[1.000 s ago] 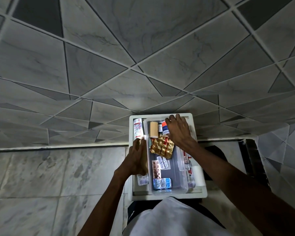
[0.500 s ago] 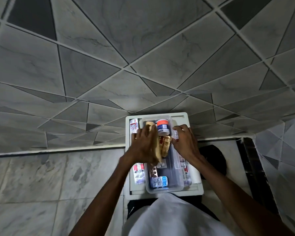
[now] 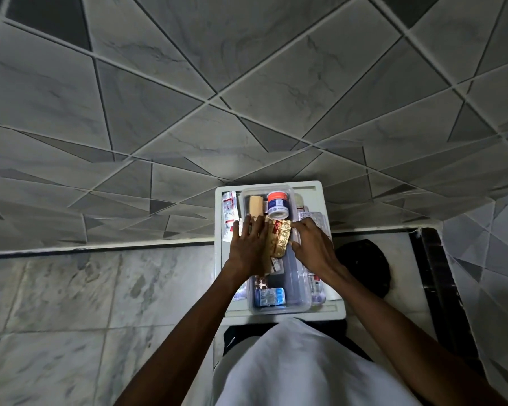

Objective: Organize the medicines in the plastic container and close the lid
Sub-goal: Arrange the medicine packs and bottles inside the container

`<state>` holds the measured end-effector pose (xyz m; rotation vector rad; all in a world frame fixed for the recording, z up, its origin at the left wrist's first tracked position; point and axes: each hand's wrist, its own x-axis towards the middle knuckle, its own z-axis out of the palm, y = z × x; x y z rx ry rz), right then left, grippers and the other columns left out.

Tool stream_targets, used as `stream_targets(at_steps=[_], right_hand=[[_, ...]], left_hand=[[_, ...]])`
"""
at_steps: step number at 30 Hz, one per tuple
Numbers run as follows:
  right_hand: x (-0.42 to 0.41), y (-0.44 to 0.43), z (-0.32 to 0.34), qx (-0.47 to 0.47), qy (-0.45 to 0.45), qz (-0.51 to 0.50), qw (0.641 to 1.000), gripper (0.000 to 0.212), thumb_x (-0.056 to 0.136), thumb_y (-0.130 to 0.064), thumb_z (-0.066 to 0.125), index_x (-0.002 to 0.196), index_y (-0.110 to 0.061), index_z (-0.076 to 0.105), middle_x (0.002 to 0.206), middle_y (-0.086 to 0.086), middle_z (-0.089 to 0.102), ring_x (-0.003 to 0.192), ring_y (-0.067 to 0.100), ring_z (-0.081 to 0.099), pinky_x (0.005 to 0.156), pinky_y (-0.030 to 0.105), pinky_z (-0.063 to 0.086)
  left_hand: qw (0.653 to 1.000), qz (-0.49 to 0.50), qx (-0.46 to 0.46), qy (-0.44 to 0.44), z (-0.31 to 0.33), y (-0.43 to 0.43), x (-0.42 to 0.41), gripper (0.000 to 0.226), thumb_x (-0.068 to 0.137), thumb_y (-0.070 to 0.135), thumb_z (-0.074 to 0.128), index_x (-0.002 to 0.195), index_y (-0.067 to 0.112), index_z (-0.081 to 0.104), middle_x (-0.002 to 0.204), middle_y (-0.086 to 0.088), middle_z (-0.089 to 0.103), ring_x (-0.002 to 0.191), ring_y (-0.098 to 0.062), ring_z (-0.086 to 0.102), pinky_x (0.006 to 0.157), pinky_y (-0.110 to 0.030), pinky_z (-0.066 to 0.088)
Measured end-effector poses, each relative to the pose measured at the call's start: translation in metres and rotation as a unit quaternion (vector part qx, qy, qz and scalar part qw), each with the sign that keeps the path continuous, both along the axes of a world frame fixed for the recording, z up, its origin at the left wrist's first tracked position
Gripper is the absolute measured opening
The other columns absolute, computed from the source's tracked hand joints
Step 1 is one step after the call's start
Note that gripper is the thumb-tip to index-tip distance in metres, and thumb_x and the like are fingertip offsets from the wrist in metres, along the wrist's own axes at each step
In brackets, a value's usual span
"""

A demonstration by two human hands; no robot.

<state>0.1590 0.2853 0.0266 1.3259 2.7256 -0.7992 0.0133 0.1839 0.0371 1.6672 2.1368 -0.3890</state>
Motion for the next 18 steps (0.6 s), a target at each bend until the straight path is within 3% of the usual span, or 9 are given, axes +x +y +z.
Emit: stream_targets(at_steps=[5, 8, 9, 11, 13, 15, 18], right_hand=[[0.005, -0.006, -0.003, -0.021, 0.026, -0.005, 0.999, 0.056, 0.085, -0.015, 0.066, 0.136, -0.019, 0.045, 0.132, 0.012, 0.055, 0.119, 0.031, 0.056, 0.095, 0.042, 0.052], [0.004, -0.004, -0.004, -0.037, 0.06, -0.027, 0.997, 0.059, 0.087, -0.019, 0.065, 0.14, -0.021, 0.04, 0.138, 0.013, 0.052, 0.123, 0.03, 0.053, 0.098, 0.041, 0.048], [0.004, -0.001, -0.003, -0.042, 0.079, -0.049, 0.995, 0.057, 0.087, -0.02, 0.064, 0.14, -0.021, 0.041, 0.138, 0.013, 0.052, 0.122, 0.03, 0.054, 0.098, 0.041, 0.049], [0.002, 0.006, 0.001, -0.045, 0.129, -0.101, 0.986, 0.05, 0.086, -0.012, 0.062, 0.133, -0.021, 0.048, 0.129, 0.013, 0.056, 0.112, 0.031, 0.059, 0.092, 0.044, 0.053], [0.004, 0.02, 0.003, -0.047, 0.143, -0.15, 0.977, 0.045, 0.081, 0.001, 0.06, 0.123, -0.016, 0.057, 0.119, 0.015, 0.06, 0.107, 0.031, 0.061, 0.09, 0.042, 0.053], [0.008, 0.036, 0.0, -0.059, 0.104, -0.182, 0.976, 0.043, 0.076, 0.007, 0.061, 0.116, -0.01, 0.062, 0.117, 0.016, 0.063, 0.108, 0.032, 0.06, 0.091, 0.038, 0.051], [0.014, 0.057, -0.01, -0.09, 0.042, -0.195, 0.976, 0.045, 0.074, 0.0, 0.07, 0.118, -0.005, 0.061, 0.121, 0.019, 0.063, 0.111, 0.034, 0.06, 0.091, 0.035, 0.051]], left_hand=[[1.0, 0.0, 0.011, -0.017, -0.006, -0.005, 0.001, 0.122, 0.071, 0.059, 0.071, 0.152, 0.015, -0.009, 0.163, -0.01, -0.009, 0.149, -0.037, -0.01, 0.118, -0.058, -0.003], [0.989, 0.053, 0.065, -0.119, -0.001, -0.005, -0.005, 0.117, 0.07, 0.056, 0.073, 0.154, 0.016, 0.0, 0.163, -0.01, -0.002, 0.15, -0.035, -0.002, 0.12, -0.055, 0.007], [0.971, 0.103, 0.119, -0.181, 0.002, -0.005, -0.009, 0.11, 0.072, 0.053, 0.073, 0.153, 0.017, 0.009, 0.162, -0.012, 0.007, 0.149, -0.034, 0.009, 0.119, -0.051, 0.016], [0.898, 0.213, 0.274, -0.27, 0.004, -0.009, -0.021, 0.081, 0.078, 0.041, 0.07, 0.145, 0.014, 0.035, 0.15, -0.018, 0.033, 0.136, -0.03, 0.036, 0.108, -0.039, 0.033], [0.84, 0.303, 0.367, -0.262, -0.004, -0.012, -0.04, 0.047, 0.084, 0.019, 0.065, 0.127, 0.006, 0.054, 0.127, -0.021, 0.051, 0.115, -0.032, 0.055, 0.096, -0.033, 0.044], [0.824, 0.392, 0.332, -0.241, -0.012, -0.009, -0.062, 0.03, 0.083, 0.01, 0.064, 0.112, 0.004, 0.063, 0.11, -0.02, 0.064, 0.1, -0.034, 0.064, 0.088, -0.036, 0.051], [0.809, 0.466, 0.253, -0.255, -0.017, 0.004, -0.081, 0.024, 0.083, 0.022, 0.066, 0.095, 0.002, 0.072, 0.096, -0.019, 0.074, 0.094, -0.031, 0.068, 0.086, -0.038, 0.052]])
